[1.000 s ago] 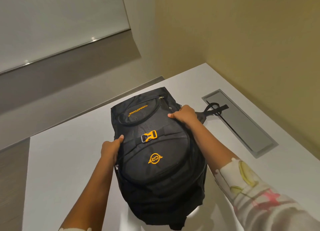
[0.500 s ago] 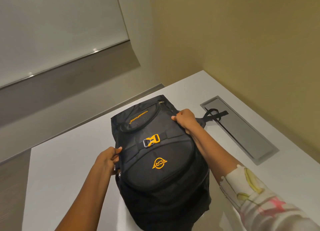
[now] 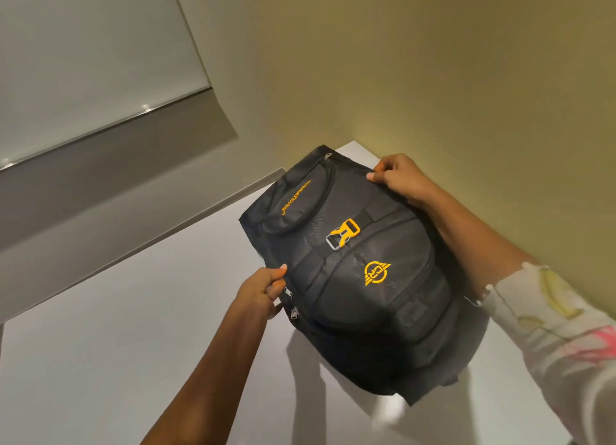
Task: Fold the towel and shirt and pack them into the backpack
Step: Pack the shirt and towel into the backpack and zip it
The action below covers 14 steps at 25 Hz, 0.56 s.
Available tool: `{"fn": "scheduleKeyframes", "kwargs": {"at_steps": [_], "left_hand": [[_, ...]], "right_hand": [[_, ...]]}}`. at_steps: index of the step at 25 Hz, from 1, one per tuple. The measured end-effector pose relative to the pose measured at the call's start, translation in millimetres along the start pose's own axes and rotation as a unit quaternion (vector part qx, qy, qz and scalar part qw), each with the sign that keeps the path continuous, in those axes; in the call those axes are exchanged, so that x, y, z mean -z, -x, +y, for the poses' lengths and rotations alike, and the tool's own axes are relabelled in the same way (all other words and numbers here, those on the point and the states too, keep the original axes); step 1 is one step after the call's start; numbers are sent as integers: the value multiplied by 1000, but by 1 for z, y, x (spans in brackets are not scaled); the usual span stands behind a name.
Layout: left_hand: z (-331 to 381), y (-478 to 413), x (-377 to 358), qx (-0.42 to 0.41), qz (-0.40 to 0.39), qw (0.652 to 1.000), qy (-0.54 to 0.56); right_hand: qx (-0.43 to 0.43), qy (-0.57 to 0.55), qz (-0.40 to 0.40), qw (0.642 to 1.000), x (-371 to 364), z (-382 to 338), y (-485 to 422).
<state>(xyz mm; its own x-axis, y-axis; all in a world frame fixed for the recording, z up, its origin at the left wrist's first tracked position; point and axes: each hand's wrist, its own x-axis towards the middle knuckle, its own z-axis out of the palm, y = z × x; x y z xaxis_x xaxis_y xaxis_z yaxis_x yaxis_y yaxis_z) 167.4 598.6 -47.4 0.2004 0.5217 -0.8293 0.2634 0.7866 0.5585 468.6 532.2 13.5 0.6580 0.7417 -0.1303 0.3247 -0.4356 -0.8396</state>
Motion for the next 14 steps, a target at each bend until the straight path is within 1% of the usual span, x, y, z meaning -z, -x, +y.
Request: {"fn": "scheduleKeyframes", "kwargs": {"at_steps": [3, 7, 9, 11, 14], "left_hand": [[0, -2, -47, 0, -50, 997, -56], [-4, -20, -92, -17, -82, 987, -134], [-9, -23, -108, -9, -90, 979, -181], [-13, -28, -120, 1, -86, 980, -180], [-17, -29, -127, 16, -82, 984, -160]], "right_hand": [[4, 8, 29, 1000, 42, 30, -4], [-16, 9, 67, 998, 78, 76, -7], [-38, 24, 79, 996, 86, 100, -8], [-56, 27, 88, 994, 90, 123, -8], [-59, 36, 97, 993, 90, 139, -8]]}}
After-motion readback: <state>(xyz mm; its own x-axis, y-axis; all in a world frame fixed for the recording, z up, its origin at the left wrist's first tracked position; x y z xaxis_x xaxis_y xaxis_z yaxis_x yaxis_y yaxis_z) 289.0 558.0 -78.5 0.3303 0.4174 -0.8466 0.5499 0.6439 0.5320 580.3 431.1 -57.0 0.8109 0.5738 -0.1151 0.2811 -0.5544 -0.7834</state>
